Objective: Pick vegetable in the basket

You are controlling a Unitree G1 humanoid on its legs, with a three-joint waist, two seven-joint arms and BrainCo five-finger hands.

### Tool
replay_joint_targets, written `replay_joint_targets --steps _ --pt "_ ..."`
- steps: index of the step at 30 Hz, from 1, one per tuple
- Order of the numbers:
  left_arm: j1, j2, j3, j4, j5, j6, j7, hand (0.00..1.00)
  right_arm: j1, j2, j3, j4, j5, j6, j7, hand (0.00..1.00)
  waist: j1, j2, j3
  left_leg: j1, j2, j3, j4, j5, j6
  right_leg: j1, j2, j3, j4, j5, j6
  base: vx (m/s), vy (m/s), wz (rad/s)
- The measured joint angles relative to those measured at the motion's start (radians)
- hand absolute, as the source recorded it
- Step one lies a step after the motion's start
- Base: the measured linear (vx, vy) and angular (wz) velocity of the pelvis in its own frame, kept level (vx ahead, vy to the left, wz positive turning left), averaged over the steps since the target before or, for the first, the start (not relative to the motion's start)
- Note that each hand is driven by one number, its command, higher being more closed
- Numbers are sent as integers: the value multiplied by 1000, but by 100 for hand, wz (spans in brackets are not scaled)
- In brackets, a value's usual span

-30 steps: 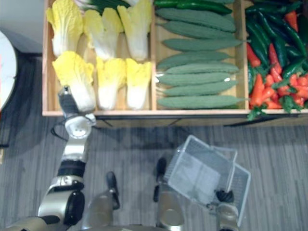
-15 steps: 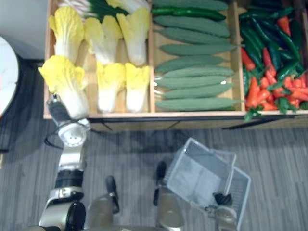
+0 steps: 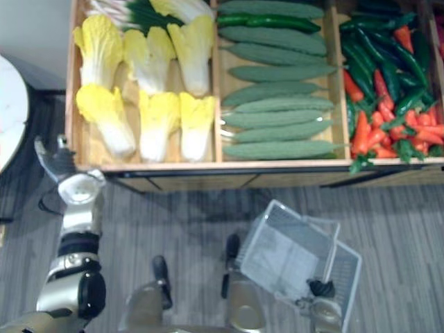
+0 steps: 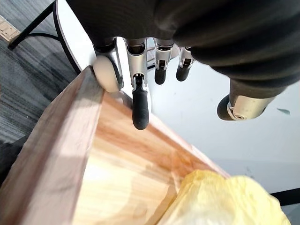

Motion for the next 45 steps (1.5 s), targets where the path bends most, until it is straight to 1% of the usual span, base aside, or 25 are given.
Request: replay_joint_targets --steps 6,8,9,10,12,13,15,16,17,19,21,24,26,29,31,33,35,39,43,44,45 --pt "-13 2 11 -1 6 9 2 0 0 0 11 3 0 -1 1 100 0 -10 -7 -8 -4 1 0 4 4 -9 -2 4 -2 7 -3 0 0 0" --pt "-13 1 -1 -9 9 21 2 0 0 0 10 4 0 -1 1 100 0 -12 -9 -8 -4 0 0 4 4 -8 -3 4 -1 7 -3 -22 13 2" --pt "42 -31 -83 -191 64 36 13 0 0 0 9 9 0 -3 1 100 -2 -13 -9 -6 -7 -3 0 6 5 -6 -5 5 -1 8 -3 -40 28 3" --pt "46 -37 -102 -209 93 35 20 0 0 0 8 11 0 -4 1 100 -2 -13 -9 -6 -7 -4 0 6 5 -5 -5 5 -1 8 -3 -42 30 3" --pt "47 -45 -108 -213 96 34 23 0 -1 0 8 17 0 -6 1 100 -9 -13 -9 -5 -8 -8 0 6 6 -4 -5 5 0 8 -3 -4 3 2" --pt "68 -59 -120 -255 96 39 25 0 -3 0 8 25 0 -7 1 100 -17 -13 -9 -6 -8 -13 0 6 6 -3 -5 5 0 8 -3 -3 2 5" --pt "121 -95 -158 -372 101 38 29 0 -2 0 -2 37 0 -8 0 100 -19 -13 -9 -6 -8 -14 -1 5 6 -2 -5 11 0 8 -3 0 0 2" --pt "160 -124 -206 -460 137 26 31 0 -1 1 -17 43 1 -6 0 100 -17 -13 -9 -6 -9 -16 -1 5 5 -2 -4 28 -1 8 -3 2 13 3" --pt "188 -134 -249 -513 158 7 30 0 -1 1 -28 45 0 -6 0 100 -17 -13 -9 -6 -9 -17 -1 5 5 -2 -4 39 -1 8 -3 0 0 0" --pt "190 -149 -278 -541 172 -11 26 0 -1 1 -31 44 0 -6 0 100 -18 -13 -9 -4 -9 -17 0 5 5 0 -3 49 -1 8 -3 0 0 0" --pt "197 -166 -294 -567 173 -20 21 0 1 1 -31 45 0 -7 0 100 -18 -10 -14 -2 -9 -17 0 5 5 1 -2 54 -1 7 -3 -16 3 -1" --pt "227 -168 -312 -628 173 -44 16 0 1 1 -31 59 1 -7 -1 100 -19 -9 -21 0 -6 -17 -1 5 4 1 2 57 -3 7 -3 -15 -3 -3" --pt "234 -170 -318 -661 173 -52 17 0 1 0 -32 72 1 -8 -2 100 -19 -10 -26 0 -4 -17 -1 5 3 1 4 57 -3 7 -3 0 0 0" --pt "234 -171 -334 -732 173 -69 37 0 4 0 -33 80 0 -8 -2 100 -19 -9 -33 11 -1 -15 -4 5 2 12 7 59 -6 7 -3 0 0 0" --pt "234 -172 -354 -778 178 -90 64 0 8 0 -31 81 0 -8 -1 100 -19 -8 -50 12 1 -12 -13 5 1 12 8 59 -9 7 -2 0 0 0" --pt "235 -178 -362 -795 208 -91 73 0 18 0 -30 81 0 -8 -1 100 -17 -8 -65 13 4 -11 -19 7 -2 12 11 59 -15 8 -1 0 0 0" --pt "237 -183 -362 -807 210 -91 73 0 23 0 -30 81 0 -8 -1 100 -17 -8 -75 15 7 -10 -19 9 -4 12 15 59 -15 8 -1 31 0 -2" --pt "257 -184 -367 -807 209 -90 60 0 28 0 -30 81 0 -8 -1 100 -17 -7 -83 15 9 -8 -18 9 -5 12 16 62 -17 11 5 0 0 0" --pt "294 -179 -373 -795 205 -90 -12 0 43 0 -31 79 0 -7 0 100 -17 -6 -99 16 10 -9 -17 9 -5 15 15 64 -19 14 9 0 0 0" --pt "299 -170 -373 -760 205 -90 -45 0 44 -1 -31 79 0 -6 0 100 -17 -5 -101 15 11 -11 -17 9 -5 19 15 66 -21 16 12 -41 5 4" --pt "299 -158 -372 -733 203 -89 -62 0 44 -1 -31 78 0 -6 1 100 -17 -5 -101 15 13 -13 -17 7 -5 21 15 66 -23 16 12 -44 -1 4"
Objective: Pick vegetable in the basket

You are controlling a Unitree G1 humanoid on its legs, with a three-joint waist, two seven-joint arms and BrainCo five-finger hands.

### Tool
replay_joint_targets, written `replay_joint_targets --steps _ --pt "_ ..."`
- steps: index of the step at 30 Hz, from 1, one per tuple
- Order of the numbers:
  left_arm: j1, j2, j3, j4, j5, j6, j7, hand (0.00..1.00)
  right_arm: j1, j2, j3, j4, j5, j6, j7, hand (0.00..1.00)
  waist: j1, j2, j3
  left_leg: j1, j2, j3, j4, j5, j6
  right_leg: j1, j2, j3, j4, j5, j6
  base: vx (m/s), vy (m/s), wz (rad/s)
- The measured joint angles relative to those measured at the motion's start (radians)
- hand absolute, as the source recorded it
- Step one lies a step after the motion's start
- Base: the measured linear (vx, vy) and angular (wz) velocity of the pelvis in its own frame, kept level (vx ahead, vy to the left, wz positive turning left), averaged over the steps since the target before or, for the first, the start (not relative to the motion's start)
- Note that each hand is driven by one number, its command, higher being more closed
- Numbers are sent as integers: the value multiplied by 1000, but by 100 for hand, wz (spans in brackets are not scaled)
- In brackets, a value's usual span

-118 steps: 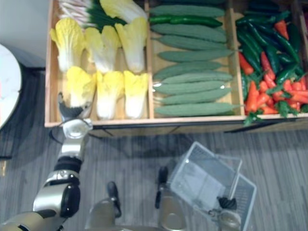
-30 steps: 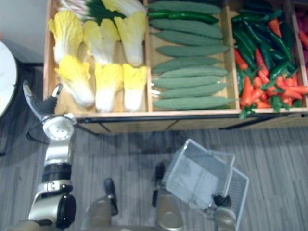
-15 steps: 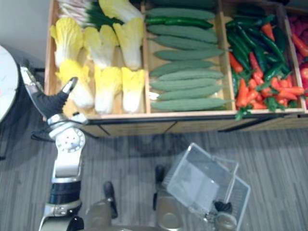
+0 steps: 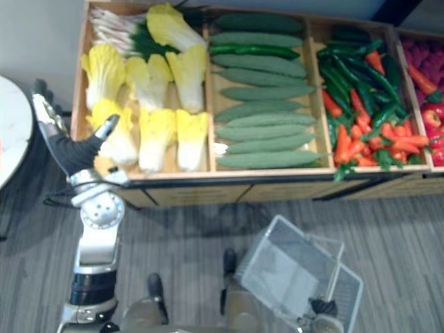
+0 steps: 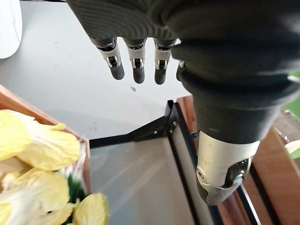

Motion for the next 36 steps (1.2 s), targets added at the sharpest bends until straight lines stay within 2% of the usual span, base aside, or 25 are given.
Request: replay_joint_targets --steps 2,5,7,10,12,13,22,30,36 --pt "0 23 8 55 -13 10 -49 0 0 -3 0 0 0 1 2 100 -1 2 -1 0 2 -3 0 -6 0 4 1 0 -4 1 1 -46 -8 4" --pt "0 25 40 100 -47 37 -69 0 4 -21 0 0 -7 4 17 100 -2 15 -9 -1 1 -3 -2 -5 -1 5 1 2 -11 3 5 -11 -1 1" --pt "-1 22 81 131 -50 59 -68 0 6 -33 0 -3 -36 5 20 100 -4 29 -16 0 -1 -1 -4 -3 -2 5 2 4 -12 3 5 2 13 -3" --pt "-7 8 112 143 -54 78 -53 0 6 -33 0 -7 -38 5 20 100 -4 31 -18 5 -3 2 -14 10 -4 5 3 6 -13 3 5 3 4 -1" --pt "-11 -5 124 159 -99 86 -40 0 6 -33 0 -9 -38 7 21 100 -2 30 -19 15 -7 10 -20 14 -4 6 2 12 -13 3 5 18 16 -6" --pt "-11 -9 131 167 -127 87 -31 0 6 -32 1 -13 -40 7 21 100 -3 30 -19 16 -7 13 -19 14 -4 6 1 15 -13 4 5 18 17 -8" --pt "-46 -47 147 229 -130 88 -20 0 8 -30 3 -20 -41 8 22 100 -5 30 -19 17 -6 16 -21 12 -6 5 2 19 -13 4 6 1 1 0" --pt "-47 -41 100 297 -125 93 -59 0 17 -29 21 -44 -38 13 21 100 -4 26 -19 15 -6 25 -36 14 -7 -9 2 25 -14 4 6 3 1 -1" --pt "-74 -31 69 408 -124 94 -73 0 16 -30 37 -48 -38 10 21 100 -6 21 -17 13 -8 44 -36 15 -7 -24 6 43 -15 6 9 21 5 -10"
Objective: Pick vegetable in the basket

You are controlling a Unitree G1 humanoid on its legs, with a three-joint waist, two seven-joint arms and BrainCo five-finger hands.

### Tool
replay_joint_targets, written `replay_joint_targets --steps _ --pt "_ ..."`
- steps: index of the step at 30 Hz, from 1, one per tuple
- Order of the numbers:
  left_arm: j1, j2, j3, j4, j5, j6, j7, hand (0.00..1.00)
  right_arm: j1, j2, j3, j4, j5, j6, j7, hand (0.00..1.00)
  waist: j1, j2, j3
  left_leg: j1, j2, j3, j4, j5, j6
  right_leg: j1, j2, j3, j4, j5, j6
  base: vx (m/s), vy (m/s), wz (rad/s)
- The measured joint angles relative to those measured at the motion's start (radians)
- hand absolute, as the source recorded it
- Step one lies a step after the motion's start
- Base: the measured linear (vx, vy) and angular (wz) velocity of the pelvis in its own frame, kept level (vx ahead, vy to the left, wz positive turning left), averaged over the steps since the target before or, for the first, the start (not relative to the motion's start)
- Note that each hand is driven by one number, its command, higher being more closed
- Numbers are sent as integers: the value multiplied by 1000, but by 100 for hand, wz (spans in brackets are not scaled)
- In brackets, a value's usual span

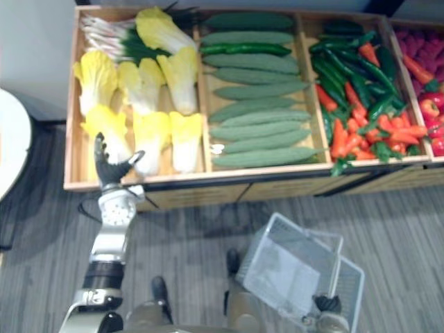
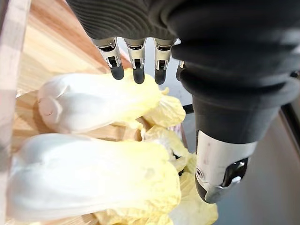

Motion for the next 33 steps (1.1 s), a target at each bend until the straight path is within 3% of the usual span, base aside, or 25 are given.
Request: replay_joint_targets --steps 12,19,25,33 --pt "-84 71 6 153 1 -21 14 0 -6 0 10 1 2 -5 -1 100 -4 -14 7 -17 -1 5 -1 -1 0 -22 -2 8 0 3 4 2 0 -1" --pt "-152 120 14 215 -3 -37 13 0 -39 0 48 3 3 -6 -1 100 -21 -37 23 -18 -4 6 -3 -1 0 -25 -5 10 0 4 5 0 0 0" --pt "-165 157 28 226 -1 -56 12 0 -49 0 51 0 3 -10 -3 100 -21 -32 45 -16 -9 14 1 -2 0 -24 -5 15 -4 4 5 11 10 -3" --pt "-115 249 103 292 8 -43 1 0 -48 -15 41 -2 3 -10 -3 100 -21 -8 62 -13 -2 17 30 -25 1 -5 -4 6 -16 4 -8 0 0 0"
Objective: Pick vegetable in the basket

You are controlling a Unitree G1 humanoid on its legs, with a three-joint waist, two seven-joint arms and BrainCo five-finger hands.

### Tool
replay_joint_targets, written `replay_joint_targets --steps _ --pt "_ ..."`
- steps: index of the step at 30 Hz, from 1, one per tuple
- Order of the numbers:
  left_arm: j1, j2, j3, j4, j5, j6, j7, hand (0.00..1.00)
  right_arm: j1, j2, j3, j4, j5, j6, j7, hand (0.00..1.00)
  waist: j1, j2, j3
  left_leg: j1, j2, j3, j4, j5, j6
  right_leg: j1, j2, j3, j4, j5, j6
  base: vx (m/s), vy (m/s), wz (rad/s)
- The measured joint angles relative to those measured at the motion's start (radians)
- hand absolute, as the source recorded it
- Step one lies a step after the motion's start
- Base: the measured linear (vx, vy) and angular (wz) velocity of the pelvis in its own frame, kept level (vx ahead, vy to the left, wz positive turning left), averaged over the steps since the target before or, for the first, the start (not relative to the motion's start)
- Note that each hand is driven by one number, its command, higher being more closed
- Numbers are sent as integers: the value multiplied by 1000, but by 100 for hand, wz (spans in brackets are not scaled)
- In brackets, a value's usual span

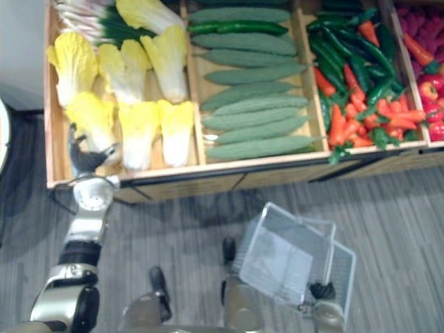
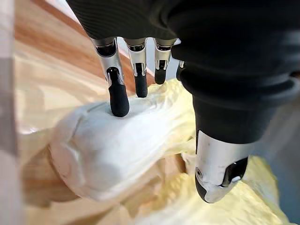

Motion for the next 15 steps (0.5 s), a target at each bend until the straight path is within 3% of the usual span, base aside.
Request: replay_joint_targets --steps 3,15 --pt "50 24 21 31 8 19 -20 0 0 -2 0 -4 -1 -2 1 100 2 3 2 -2 4 1 7 -6 -2 0 3 -4 0 -6 -8 0 0 0" --pt "94 45 25 7 49 25 -62 0 6 -8 1 -19 -3 -10 3 100 25 22 8 20 19 5 7 -14 -6 23 15 -21 11 -20 -29 10 -1 1"
